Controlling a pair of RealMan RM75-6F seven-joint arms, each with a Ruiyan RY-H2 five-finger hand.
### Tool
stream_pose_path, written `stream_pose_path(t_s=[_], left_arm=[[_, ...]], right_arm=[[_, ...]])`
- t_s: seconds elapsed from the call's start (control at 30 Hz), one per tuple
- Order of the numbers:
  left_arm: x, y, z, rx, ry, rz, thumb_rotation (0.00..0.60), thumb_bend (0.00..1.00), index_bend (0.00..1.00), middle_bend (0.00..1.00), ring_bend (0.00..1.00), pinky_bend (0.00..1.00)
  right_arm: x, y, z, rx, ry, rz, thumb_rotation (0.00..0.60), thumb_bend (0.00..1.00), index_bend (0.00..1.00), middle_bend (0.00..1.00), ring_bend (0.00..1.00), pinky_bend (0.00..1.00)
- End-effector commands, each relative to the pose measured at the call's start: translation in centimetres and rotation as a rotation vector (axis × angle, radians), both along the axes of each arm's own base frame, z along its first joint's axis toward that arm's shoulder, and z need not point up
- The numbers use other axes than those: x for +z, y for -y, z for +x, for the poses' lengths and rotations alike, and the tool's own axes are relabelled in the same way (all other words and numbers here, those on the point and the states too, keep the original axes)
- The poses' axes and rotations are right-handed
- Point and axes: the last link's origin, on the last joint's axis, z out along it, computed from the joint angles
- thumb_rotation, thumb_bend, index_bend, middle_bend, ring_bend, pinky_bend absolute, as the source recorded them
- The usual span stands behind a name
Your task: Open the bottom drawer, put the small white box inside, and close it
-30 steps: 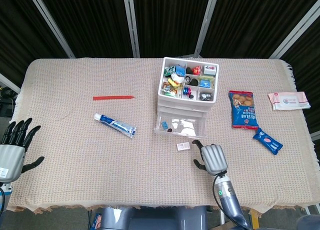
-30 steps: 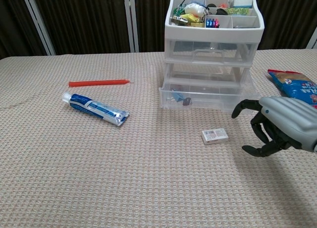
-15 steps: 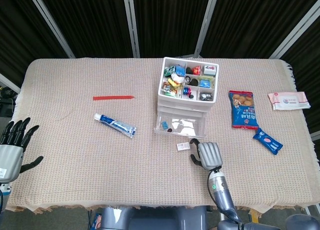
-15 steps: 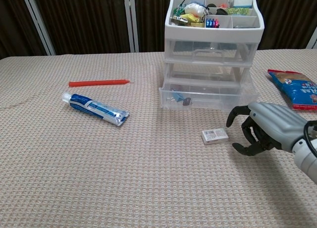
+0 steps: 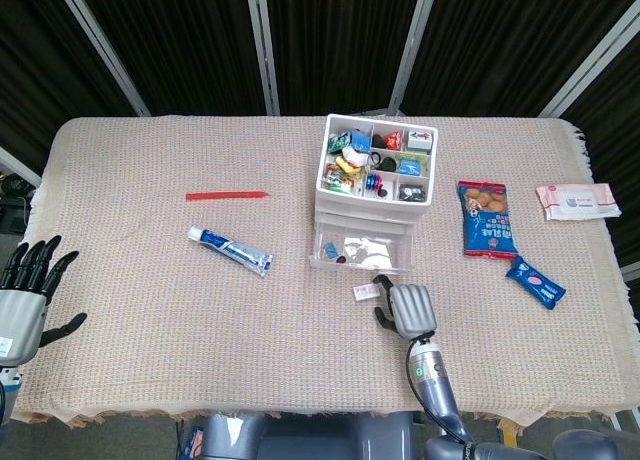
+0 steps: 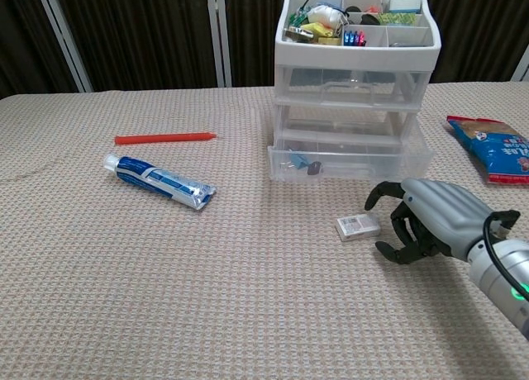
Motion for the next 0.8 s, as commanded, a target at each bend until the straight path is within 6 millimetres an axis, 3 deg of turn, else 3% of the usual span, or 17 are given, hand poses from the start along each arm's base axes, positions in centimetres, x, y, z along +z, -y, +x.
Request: stream_pose_path(t_s=[0.03, 0.8], left_arm=[[0.0, 0.0, 0.0, 0.0, 0.0, -0.001, 0.6, 0.11, 0.15, 0.0, 0.0, 0.0], [-0.1, 0.0, 0.0, 0.004, 0.003, -0.004, 0.6, 0.11, 0.15, 0.0, 0.0, 0.0]], right_arm=[[0.0, 0.0, 0.2, 0.027, 0.01, -0.009, 0.6, 0.29, 0.31, 0.78, 0.74, 0.64], [-1.0, 0.2, 0.1, 0.009, -0.019, 0.01, 0.6, 0.3, 0.38, 0.79, 0.75, 0.64]])
